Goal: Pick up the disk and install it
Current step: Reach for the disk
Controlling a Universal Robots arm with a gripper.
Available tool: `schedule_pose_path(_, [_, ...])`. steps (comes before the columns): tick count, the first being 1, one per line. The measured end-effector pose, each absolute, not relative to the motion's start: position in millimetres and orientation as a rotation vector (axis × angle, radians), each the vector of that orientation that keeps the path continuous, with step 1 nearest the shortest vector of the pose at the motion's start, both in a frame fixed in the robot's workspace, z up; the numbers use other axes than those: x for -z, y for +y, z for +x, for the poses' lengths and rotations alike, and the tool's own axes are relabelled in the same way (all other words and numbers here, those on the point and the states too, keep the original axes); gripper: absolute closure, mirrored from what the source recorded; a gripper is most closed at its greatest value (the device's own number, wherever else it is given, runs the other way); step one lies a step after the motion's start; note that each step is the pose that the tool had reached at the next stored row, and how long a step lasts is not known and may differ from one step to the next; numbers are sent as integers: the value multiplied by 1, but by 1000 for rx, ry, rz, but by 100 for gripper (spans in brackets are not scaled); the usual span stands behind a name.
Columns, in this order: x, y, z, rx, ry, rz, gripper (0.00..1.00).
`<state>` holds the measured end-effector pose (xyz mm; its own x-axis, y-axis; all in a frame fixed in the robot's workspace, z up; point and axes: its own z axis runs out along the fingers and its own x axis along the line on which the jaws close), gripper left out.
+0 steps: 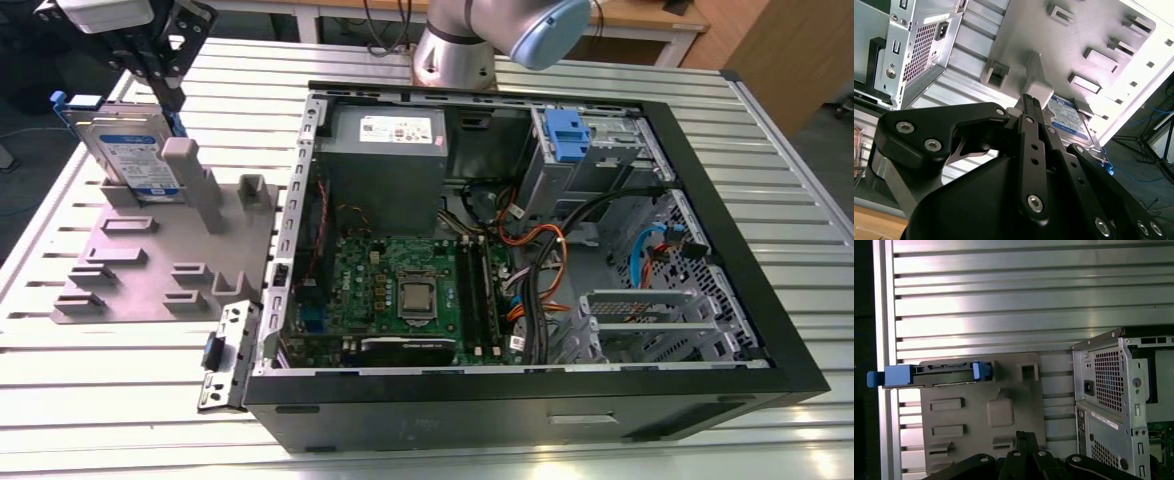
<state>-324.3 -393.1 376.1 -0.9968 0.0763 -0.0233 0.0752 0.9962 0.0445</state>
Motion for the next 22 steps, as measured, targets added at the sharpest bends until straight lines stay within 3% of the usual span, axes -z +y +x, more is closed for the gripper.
schedule_pose_path(22, [-361,-362,-385,-68,3123,119,89])
